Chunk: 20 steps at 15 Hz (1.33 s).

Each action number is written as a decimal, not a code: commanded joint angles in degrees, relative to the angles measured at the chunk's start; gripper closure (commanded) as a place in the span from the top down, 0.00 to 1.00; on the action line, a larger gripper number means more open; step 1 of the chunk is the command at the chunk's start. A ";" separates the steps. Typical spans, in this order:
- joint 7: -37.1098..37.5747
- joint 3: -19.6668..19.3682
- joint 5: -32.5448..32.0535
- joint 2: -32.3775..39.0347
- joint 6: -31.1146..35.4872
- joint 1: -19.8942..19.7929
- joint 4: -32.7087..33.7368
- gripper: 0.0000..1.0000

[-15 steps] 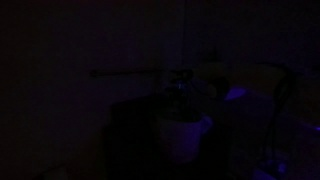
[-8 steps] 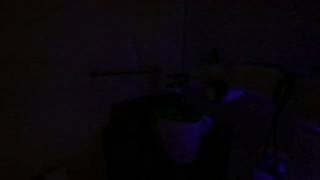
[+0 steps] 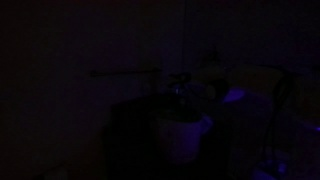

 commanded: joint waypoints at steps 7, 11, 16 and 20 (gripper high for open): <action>-7.11 5.06 3.64 -0.42 -4.34 -2.44 -2.53 0.09; -6.80 6.22 3.95 -0.06 -4.10 -3.09 -0.21 0.11; -4.44 5.74 5.37 -0.28 -2.05 -2.26 3.87 0.11; -1.43 5.49 5.97 -1.43 1.76 -1.53 3.66 0.11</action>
